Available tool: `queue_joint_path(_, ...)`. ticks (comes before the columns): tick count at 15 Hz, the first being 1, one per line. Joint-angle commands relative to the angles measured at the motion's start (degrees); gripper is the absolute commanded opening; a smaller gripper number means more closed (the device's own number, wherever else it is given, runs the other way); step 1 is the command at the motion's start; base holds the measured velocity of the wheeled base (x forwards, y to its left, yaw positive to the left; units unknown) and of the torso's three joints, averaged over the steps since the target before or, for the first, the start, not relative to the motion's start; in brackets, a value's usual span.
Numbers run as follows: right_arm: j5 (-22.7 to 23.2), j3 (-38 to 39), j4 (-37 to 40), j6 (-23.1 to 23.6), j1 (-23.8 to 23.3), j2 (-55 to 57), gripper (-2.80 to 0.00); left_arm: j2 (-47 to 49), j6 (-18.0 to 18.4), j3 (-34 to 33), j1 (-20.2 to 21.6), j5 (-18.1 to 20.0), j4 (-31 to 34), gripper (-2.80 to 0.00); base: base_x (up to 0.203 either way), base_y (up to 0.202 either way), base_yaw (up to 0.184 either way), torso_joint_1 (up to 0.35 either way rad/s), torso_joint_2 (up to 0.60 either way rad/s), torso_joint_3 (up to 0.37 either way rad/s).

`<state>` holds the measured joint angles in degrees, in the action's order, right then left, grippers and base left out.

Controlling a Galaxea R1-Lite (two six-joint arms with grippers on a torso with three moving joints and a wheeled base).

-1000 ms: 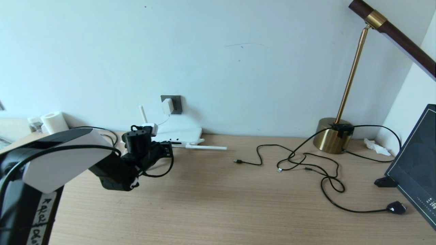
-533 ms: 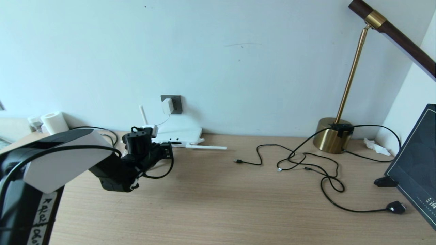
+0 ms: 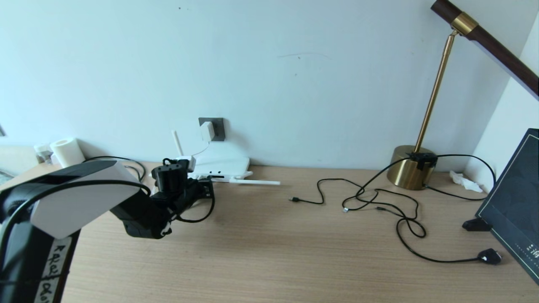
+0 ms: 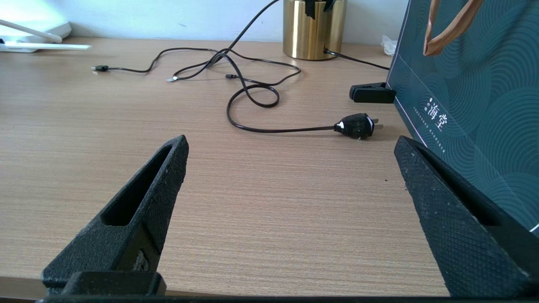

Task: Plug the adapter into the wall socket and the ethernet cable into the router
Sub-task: Plug cable into router interface

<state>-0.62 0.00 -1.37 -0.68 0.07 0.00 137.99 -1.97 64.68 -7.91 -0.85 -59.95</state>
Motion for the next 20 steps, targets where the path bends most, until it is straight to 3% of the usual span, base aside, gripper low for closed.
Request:
queue_joint_path(1, 0.01, 0.7, -0.04, -0.02, 0.01, 0.0, 0.0, 0.0, -0.05, 0.0, 0.0, -0.03, -0.34, -2.8, 0.0, 0.0, 0.0, 0.0, 0.0, 0.0)
queue_joint_path(20, 0.01, 0.62, -0.04, -0.2, 0.01, 0.0, 0.0, -0.08, -0.05, 0.44, -0.61, -0.11, -0.05, -2.8, 0.0, 0.0, 0.0, 0.0, 0.0, 0.0)
